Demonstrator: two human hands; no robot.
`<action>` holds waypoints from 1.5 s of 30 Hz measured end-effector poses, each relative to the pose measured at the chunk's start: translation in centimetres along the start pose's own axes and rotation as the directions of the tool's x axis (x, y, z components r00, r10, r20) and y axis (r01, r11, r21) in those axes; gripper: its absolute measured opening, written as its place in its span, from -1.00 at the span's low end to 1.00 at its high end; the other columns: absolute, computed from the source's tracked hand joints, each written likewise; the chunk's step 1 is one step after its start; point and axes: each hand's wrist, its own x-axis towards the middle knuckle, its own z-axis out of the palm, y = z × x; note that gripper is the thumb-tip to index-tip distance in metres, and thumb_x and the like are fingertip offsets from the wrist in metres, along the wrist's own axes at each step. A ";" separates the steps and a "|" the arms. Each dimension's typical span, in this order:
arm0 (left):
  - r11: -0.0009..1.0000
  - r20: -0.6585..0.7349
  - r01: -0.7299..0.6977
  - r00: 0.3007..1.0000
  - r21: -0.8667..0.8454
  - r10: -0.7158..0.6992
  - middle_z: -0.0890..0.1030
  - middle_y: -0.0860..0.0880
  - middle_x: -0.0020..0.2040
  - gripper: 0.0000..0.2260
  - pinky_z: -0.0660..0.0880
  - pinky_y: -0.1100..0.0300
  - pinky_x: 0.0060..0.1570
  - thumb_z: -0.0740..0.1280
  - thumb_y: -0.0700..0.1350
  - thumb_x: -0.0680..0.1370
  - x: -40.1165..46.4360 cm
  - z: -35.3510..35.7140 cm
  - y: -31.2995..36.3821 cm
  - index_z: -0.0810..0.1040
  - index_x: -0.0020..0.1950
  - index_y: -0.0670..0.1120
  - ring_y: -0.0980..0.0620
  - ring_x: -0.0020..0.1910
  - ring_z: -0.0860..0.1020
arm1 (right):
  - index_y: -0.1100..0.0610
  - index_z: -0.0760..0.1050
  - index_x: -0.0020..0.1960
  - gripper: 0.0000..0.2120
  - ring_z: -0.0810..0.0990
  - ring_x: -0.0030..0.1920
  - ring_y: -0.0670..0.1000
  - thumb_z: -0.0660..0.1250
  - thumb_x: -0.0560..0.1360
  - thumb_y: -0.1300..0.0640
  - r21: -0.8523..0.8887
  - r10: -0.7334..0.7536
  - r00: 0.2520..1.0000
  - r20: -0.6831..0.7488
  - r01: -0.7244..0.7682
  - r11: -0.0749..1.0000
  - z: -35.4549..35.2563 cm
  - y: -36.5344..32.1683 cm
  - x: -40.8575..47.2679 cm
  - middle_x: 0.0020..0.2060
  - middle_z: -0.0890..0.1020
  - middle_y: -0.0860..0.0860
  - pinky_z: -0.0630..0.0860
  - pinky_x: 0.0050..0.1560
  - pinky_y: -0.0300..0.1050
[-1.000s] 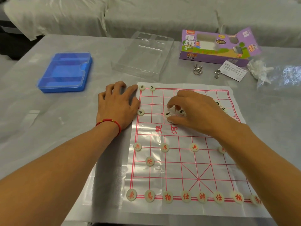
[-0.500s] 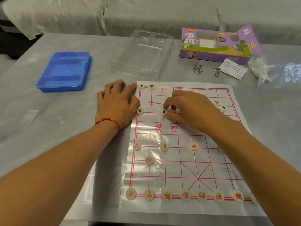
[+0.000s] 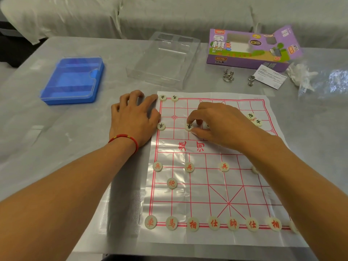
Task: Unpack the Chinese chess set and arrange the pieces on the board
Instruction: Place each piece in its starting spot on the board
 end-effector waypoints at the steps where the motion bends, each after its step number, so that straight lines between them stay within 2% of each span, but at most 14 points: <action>1: 1.000 -0.001 -0.001 1.000 -0.001 0.001 0.33 0.03 0.39 -0.59 0.23 -0.06 0.35 0.08 0.18 0.61 0.0 0.0 0.0 0.31 0.47 0.21 -0.06 0.41 0.25 | -0.09 0.55 0.26 -0.72 0.52 -0.02 -0.05 0.34 0.56 -0.08 0.002 0.002 1.000 0.001 -0.002 1.000 0.0 0.0 0.0 0.06 0.57 -0.10 0.55 0.00 -0.10; 7: 1.000 0.012 0.004 1.000 0.001 -0.004 0.33 0.01 0.41 -0.58 0.23 -0.09 0.37 0.08 0.19 0.61 0.0 -0.1 0.1 0.30 0.48 0.21 -0.08 0.43 0.25 | -0.08 0.51 0.29 -0.66 0.52 0.01 -0.05 0.37 0.54 -0.10 0.008 0.000 1.000 -0.005 0.000 1.000 -0.6 0.3 -0.2 0.07 0.56 -0.10 0.53 0.03 -0.09; 10: 1.000 0.009 0.005 1.000 0.002 -0.005 0.33 0.02 0.41 -0.58 0.23 -0.08 0.37 0.08 0.19 0.61 0.0 -0.1 0.1 0.30 0.48 0.21 -0.07 0.43 0.25 | -0.06 0.56 0.24 -0.71 0.53 -0.04 -0.05 0.40 0.53 -0.02 0.029 0.079 0.993 -0.087 -0.077 0.997 -1.5 2.0 -0.5 0.05 0.59 -0.07 0.52 0.00 -0.11; 13: 1.000 0.010 0.006 1.000 0.007 -0.006 0.33 0.02 0.41 -0.57 0.23 -0.08 0.37 0.07 0.20 0.61 0.0 0.0 0.0 0.29 0.48 0.21 -0.07 0.43 0.25 | -0.04 0.58 0.21 -0.74 0.51 -0.10 -0.06 0.41 0.53 0.02 0.020 0.153 0.980 -0.125 -0.151 0.988 -2.0 3.5 -0.7 0.02 0.61 -0.04 0.42 -0.08 -0.17; 18: 1.000 0.014 0.006 1.000 0.016 -0.006 0.32 0.02 0.42 -0.57 0.23 -0.08 0.38 0.07 0.21 0.61 0.0 0.1 0.0 0.29 0.48 0.21 -0.07 0.43 0.24 | -0.04 0.59 0.22 -0.70 0.55 -0.01 0.00 0.40 0.52 -0.09 -0.012 0.120 0.990 -0.072 -0.121 0.993 -1.5 2.4 0.4 0.05 0.60 -0.04 0.52 0.00 -0.10; 20: 1.000 0.007 0.003 1.000 0.006 -0.003 0.33 0.02 0.40 -0.58 0.23 -0.07 0.37 0.07 0.20 0.61 0.0 0.0 0.0 0.30 0.47 0.22 -0.06 0.43 0.24 | -0.03 0.61 0.18 -0.71 0.55 -0.03 0.00 0.39 0.52 -0.13 -0.060 0.107 0.993 -0.048 -0.110 0.992 -1.4 2.1 1.2 0.02 0.60 -0.04 0.54 -0.03 -0.08; 26: 1.000 0.008 0.001 1.000 -0.006 -0.001 0.33 0.03 0.39 -0.58 0.22 -0.06 0.37 0.08 0.20 0.60 -0.1 0.0 -0.1 0.30 0.47 0.22 -0.06 0.42 0.24 | -0.02 0.64 0.15 -0.78 0.53 -0.07 -0.04 0.42 0.52 -0.01 -0.040 0.079 0.997 0.001 -0.079 0.996 -2.2 1.5 2.7 -0.05 0.59 -0.10 0.43 -0.13 -0.16; 29: 1.000 0.006 -0.001 1.000 -0.002 0.001 0.33 0.03 0.39 -0.58 0.23 -0.07 0.36 0.08 0.20 0.60 0.0 0.1 -0.1 0.30 0.47 0.22 -0.06 0.42 0.24 | -0.03 0.63 0.19 -0.76 0.53 -0.03 -0.04 0.43 0.52 0.05 -0.016 0.028 0.998 0.049 -0.028 0.999 -2.3 1.0 2.3 0.04 0.63 -0.07 0.45 -0.08 -0.17; 33: 1.000 0.004 -0.001 1.000 0.008 0.001 0.33 0.02 0.39 -0.57 0.23 -0.08 0.36 0.07 0.20 0.61 0.0 0.2 -0.2 0.29 0.47 0.21 -0.07 0.42 0.25 | -0.06 0.61 0.22 -0.73 0.55 -0.01 -0.04 0.42 0.53 0.02 -0.006 0.014 0.997 0.070 -0.014 1.000 -2.1 0.8 1.6 0.08 0.64 -0.07 0.50 -0.02 -0.16; 36: 1.000 0.003 -0.004 1.000 0.003 0.004 0.33 0.02 0.39 -0.58 0.24 -0.09 0.36 0.07 0.21 0.60 0.1 0.3 -0.3 0.30 0.47 0.22 -0.08 0.41 0.26 | -0.05 0.61 0.23 -0.73 0.48 -0.14 -0.16 0.41 0.53 0.05 0.035 0.004 1.000 -0.008 -0.003 0.999 -2.8 1.2 0.5 0.06 0.63 -0.10 0.37 -0.11 -0.28; 39: 1.000 0.008 -0.007 1.000 0.013 0.007 0.33 0.01 0.39 -0.57 0.24 -0.11 0.36 0.06 0.21 0.60 0.1 0.4 -0.2 0.29 0.47 0.21 -0.09 0.42 0.26 | -0.05 0.58 0.22 -0.70 0.40 -0.28 -0.24 0.44 0.51 0.10 0.119 0.091 0.990 -0.109 -0.077 0.990 -4.2 2.6 -2.0 -0.04 0.57 -0.19 0.28 -0.19 -0.35; 41: 1.000 0.011 -0.002 1.000 0.012 0.002 0.33 0.01 0.40 -0.56 0.24 -0.12 0.36 0.04 0.22 0.60 0.1 0.3 -0.3 0.28 0.48 0.20 -0.09 0.42 0.25 | -0.07 0.53 0.26 -0.65 0.42 -0.26 -0.20 0.45 0.50 0.11 0.118 0.170 0.984 -0.048 -0.164 0.979 -4.5 3.4 -3.6 0.01 0.60 -0.18 0.34 -0.15 -0.29; 45: 1.000 0.018 0.000 1.000 0.012 0.000 0.33 -0.01 0.41 -0.54 0.24 -0.13 0.36 0.04 0.22 0.61 0.1 0.1 -0.1 0.28 0.49 0.18 -0.11 0.42 0.25 | -0.06 0.49 0.32 -0.59 0.47 -0.04 -0.11 0.44 0.51 0.15 0.100 0.218 0.972 0.087 -0.227 0.969 -3.3 3.1 -4.7 0.15 0.59 -0.12 0.38 -0.01 -0.25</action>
